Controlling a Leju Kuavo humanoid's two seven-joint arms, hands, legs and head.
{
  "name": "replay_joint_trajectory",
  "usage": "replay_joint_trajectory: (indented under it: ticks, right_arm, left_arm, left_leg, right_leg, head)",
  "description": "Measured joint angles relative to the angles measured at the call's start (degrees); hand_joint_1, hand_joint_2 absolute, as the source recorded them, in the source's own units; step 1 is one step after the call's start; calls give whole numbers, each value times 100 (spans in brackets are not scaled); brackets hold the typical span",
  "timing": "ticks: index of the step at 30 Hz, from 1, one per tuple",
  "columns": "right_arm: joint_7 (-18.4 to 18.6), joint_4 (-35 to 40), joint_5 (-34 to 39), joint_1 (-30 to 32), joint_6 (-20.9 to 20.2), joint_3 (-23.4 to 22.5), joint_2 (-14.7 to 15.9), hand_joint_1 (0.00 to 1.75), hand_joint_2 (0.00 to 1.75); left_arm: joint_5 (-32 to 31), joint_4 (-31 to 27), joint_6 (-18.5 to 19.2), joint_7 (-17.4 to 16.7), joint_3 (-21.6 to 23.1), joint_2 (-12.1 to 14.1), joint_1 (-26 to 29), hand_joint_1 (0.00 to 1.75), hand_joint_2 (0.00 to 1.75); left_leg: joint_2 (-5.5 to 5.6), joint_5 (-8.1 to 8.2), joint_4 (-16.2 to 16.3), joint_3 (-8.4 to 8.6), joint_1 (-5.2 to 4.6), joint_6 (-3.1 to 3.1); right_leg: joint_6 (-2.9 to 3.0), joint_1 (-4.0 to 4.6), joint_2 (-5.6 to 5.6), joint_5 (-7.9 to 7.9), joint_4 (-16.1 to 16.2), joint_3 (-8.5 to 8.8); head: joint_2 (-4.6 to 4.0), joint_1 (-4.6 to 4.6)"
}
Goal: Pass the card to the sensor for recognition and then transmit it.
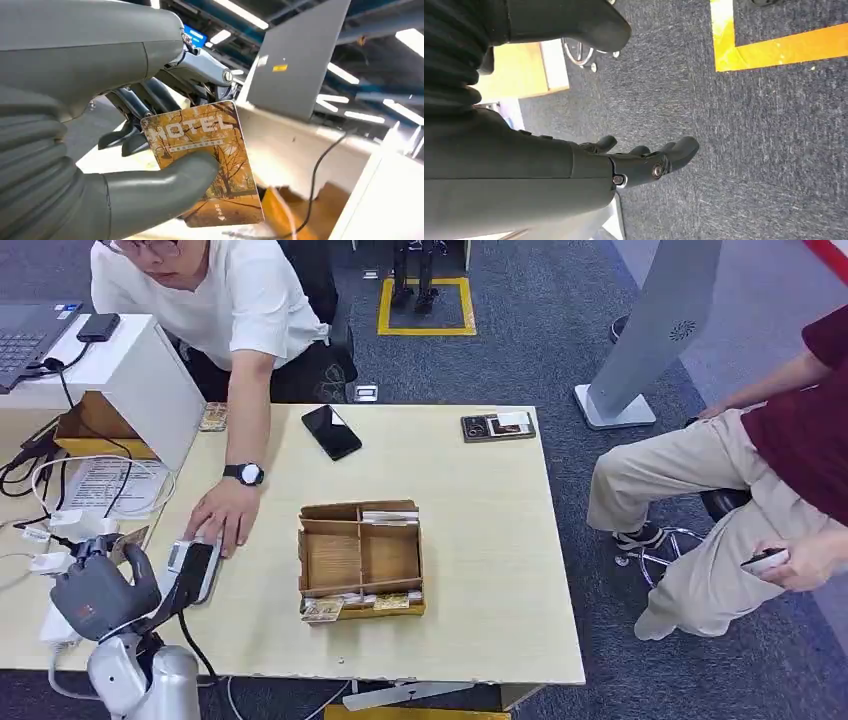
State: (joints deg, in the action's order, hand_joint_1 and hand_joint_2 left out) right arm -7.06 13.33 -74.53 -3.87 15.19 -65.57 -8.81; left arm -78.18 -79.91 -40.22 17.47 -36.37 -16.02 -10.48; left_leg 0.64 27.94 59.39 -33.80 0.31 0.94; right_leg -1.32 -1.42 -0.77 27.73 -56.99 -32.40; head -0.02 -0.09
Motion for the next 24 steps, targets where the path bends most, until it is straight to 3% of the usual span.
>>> replay_joint_trajectory:
  ticks: [13,24]
  right_arm:
    - [0,7,0,-2,-22,2,20,0,175]
    - [0,7,9,-2,-37,2,28,0,175]
  left_arm:
    - [-212,568,0,-855,607,266,341,175,175]
    - [-223,813,-2,-971,907,413,407,175,175]
  left_leg:
    - [0,0,0,0,0,0]
    - [0,0,0,0,0,0]
  right_leg:
    - [0,1,0,0,0,0]
    - [0,0,0,1,0,0]
  head:
    - [0,2]
    - [0,2]
